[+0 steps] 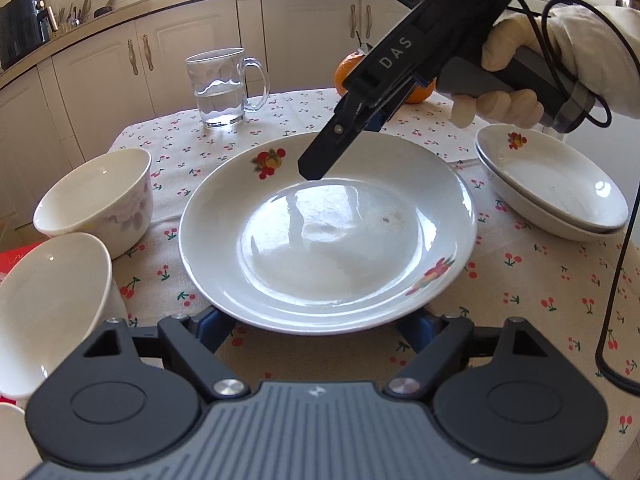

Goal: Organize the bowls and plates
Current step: 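Lift the grasped white plate with the right tool and carry it toward the nested plates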

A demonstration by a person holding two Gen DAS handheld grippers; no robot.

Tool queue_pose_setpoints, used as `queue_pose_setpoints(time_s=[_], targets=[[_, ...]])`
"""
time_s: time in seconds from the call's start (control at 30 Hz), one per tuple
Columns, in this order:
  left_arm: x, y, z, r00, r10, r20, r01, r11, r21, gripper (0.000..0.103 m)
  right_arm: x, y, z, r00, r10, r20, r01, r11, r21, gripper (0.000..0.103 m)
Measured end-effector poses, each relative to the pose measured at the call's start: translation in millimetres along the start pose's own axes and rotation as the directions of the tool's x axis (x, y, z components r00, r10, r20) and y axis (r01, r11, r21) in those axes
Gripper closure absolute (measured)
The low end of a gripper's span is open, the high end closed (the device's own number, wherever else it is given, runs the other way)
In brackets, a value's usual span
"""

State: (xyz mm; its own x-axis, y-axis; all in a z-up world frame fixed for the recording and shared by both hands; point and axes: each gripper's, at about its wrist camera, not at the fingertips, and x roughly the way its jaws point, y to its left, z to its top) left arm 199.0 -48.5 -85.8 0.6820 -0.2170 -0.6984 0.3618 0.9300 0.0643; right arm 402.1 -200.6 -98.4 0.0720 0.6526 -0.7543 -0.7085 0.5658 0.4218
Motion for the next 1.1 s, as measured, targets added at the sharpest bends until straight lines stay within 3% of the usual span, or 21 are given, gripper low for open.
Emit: queue_pose_setpoints(time_s=[0.43, 1.1], targets=[[-24, -9, -4, 0.999, -0.036, 0.006, 0.035, 0.997, 0.066, 0.018, -21, 22, -28, 1.0, -0.012, 0.013, 0.012, 1.0, 0.011, 0.027], [-49, -44, 11, 0.992, -0.123, 0.026, 0.118, 0.98, 0.159, 0.018, -81, 40, -75, 0.992, -0.082, 0.099, 0.077, 0.996, 0.048, 0.027]])
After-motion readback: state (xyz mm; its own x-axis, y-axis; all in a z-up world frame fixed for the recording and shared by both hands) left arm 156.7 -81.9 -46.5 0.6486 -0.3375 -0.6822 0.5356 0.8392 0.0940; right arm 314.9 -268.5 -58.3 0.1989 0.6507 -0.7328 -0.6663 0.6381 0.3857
